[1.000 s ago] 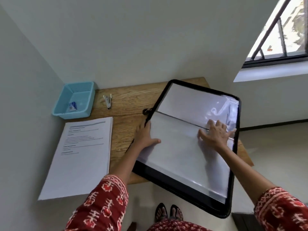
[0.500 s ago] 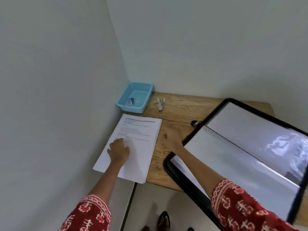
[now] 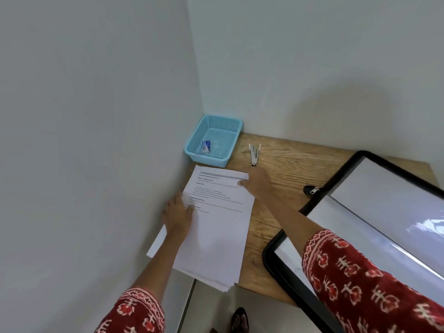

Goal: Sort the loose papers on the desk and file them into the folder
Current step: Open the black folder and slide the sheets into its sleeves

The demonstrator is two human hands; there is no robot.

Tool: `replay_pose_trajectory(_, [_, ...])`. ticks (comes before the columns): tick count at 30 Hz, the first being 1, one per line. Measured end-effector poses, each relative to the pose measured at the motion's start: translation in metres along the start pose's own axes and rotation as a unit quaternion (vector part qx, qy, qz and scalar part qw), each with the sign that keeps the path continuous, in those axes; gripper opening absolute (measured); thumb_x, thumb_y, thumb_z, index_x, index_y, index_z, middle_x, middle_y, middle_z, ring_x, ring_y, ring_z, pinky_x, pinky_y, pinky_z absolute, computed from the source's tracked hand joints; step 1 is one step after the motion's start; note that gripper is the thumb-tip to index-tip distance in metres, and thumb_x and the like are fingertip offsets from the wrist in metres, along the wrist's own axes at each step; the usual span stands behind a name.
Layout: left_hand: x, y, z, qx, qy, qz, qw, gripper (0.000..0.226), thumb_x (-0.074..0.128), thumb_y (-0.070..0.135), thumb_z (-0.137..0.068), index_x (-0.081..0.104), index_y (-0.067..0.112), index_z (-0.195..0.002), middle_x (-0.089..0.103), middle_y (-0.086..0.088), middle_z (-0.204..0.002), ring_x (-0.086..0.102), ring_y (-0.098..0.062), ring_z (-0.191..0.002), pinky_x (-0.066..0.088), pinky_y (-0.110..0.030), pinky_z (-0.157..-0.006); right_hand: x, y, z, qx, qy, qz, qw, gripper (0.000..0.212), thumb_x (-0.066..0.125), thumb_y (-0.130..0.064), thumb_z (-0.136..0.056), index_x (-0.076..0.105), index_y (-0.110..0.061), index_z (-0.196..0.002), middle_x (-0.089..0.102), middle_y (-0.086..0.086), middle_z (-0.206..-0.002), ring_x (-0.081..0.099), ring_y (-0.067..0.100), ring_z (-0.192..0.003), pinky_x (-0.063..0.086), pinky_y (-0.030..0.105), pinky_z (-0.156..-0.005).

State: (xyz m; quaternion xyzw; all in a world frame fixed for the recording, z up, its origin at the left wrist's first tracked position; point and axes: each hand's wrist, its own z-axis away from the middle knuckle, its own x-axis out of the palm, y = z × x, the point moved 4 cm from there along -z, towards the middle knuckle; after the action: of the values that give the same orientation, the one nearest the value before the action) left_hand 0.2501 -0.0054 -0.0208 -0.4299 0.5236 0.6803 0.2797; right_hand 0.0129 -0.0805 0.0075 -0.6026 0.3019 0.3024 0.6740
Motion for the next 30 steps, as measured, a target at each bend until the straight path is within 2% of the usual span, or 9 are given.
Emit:
replay_pose_trajectory(3, [0.0,0.0,-0.002,0.0,0.005,0.001,1.0,0.052,0.054,0.025,-0.092,0.038,0.009,-0.139,0.047,-0.016,-0.135,0.041,-0.033,-0.125,0.032,-0.043,-0.102,-0.013,0.001,0.0,-0.01,0.007,-0.031,0.999,0.028,0.061,-0.015,-0.091,0.065,0.001,-0.113,0.065,0.016,-0.111,0.058,0.03,-0.107,0.04,0.029,-0.077])
replay_pose_trajectory(7, [-0.003,0.002,-0.002,0.008,0.01,0.021,1.0,0.05,0.054,0.023,-0.092,0.04,0.007,-0.138,0.048,-0.017,-0.135,0.041,-0.035,-0.124,0.03,-0.044,-0.105,-0.035,0.004,0.01,-0.06,0.023,-0.063,0.996,0.028,0.061,-0.012,-0.091,0.065,-0.003,-0.118,0.063,0.013,-0.123,0.055,0.028,-0.116,0.039,0.029,-0.096])
replay_pose_trajectory(10, [-0.012,0.019,0.004,0.047,0.021,0.098,0.994,0.05,0.054,0.026,-0.093,0.042,0.004,-0.136,0.051,-0.017,-0.133,0.047,-0.034,-0.122,0.034,-0.041,-0.102,-0.054,0.014,0.025,-0.052,0.012,-0.141,0.989,0.027,0.064,-0.01,-0.089,0.067,0.0,-0.113,0.067,0.015,-0.114,0.062,0.026,-0.103,0.044,0.02,-0.079])
replay_pose_trajectory(14, [-0.036,0.073,0.021,0.112,-0.02,0.3,0.947,0.048,0.058,0.033,-0.091,0.045,0.009,-0.131,0.055,0.003,-0.117,0.055,-0.013,-0.104,0.044,-0.009,-0.077,-0.084,0.028,0.056,-0.053,0.005,-0.254,0.966,0.011,0.066,-0.005,-0.087,0.073,-0.002,-0.094,0.07,0.01,-0.083,0.062,0.011,-0.072,0.044,0.023,-0.065])
replay_pose_trajectory(18, [-0.055,0.122,0.031,0.126,-0.003,0.399,0.908,0.018,0.055,0.022,-0.094,0.057,0.009,-0.107,0.062,-0.001,-0.098,0.06,-0.012,-0.084,0.046,-0.006,-0.059,-0.114,0.043,0.087,-0.004,0.018,-0.388,0.922,0.003,0.068,-0.011,-0.086,0.07,-0.012,-0.088,0.069,0.007,-0.087,0.064,0.024,-0.082,0.05,0.036,-0.076])
replay_pose_trajectory(21, [-0.069,0.154,0.042,0.128,0.062,0.405,0.903,0.015,0.049,0.013,-0.096,0.054,0.005,-0.083,0.053,0.0,-0.072,0.047,-0.006,-0.064,0.038,-0.005,-0.051,-0.129,0.052,0.105,0.037,0.045,-0.525,0.849,0.027,0.069,-0.015,-0.084,0.061,-0.016,-0.11,0.067,0.004,-0.103,0.066,0.02,-0.091,0.056,0.033,-0.077])
replay_pose_trajectory(23, [-0.08,0.177,0.049,0.142,0.1,0.419,0.891,0.022,0.048,0.008,-0.096,0.049,0.006,-0.074,0.045,0.002,-0.064,0.039,-0.004,-0.059,0.035,-0.008,-0.05,-0.143,0.051,0.116,0.023,0.054,-0.528,0.847,0.039,0.069,-0.013,-0.085,0.055,-0.013,-0.121,0.066,0.003,-0.112,0.066,0.014,-0.094,0.057,0.027,-0.074])
replay_pose_trajectory(26, [-0.088,0.207,0.058,0.17,0.124,0.429,0.879,0.016,0.046,0.009,-0.097,0.05,0.003,-0.082,0.048,-0.007,-0.074,0.04,-0.002,-0.061,0.035,-0.019,-0.057,-0.165,0.044,0.127,0.009,0.074,-0.51,0.857,0.032,0.068,-0.006,-0.085,0.059,-0.012,-0.115,0.065,0.002,-0.113,0.063,0.015,-0.097,0.054,0.021,-0.076])
replay_pose_trajectory(30, [-0.099,0.249,0.084,0.227,0.149,0.434,0.859,0.016,0.043,0.014,-0.099,0.051,0.002,-0.093,0.05,-0.008,-0.082,0.042,0.0,-0.064,0.036,-0.005,-0.056,-0.204,0.037,0.136,-0.024,0.134,-0.522,0.842,0.026,0.071,-0.005,-0.082,0.063,-0.017,-0.103,0.066,0.008,-0.113,0.065,0.017,-0.096,0.054,0.032,-0.083])
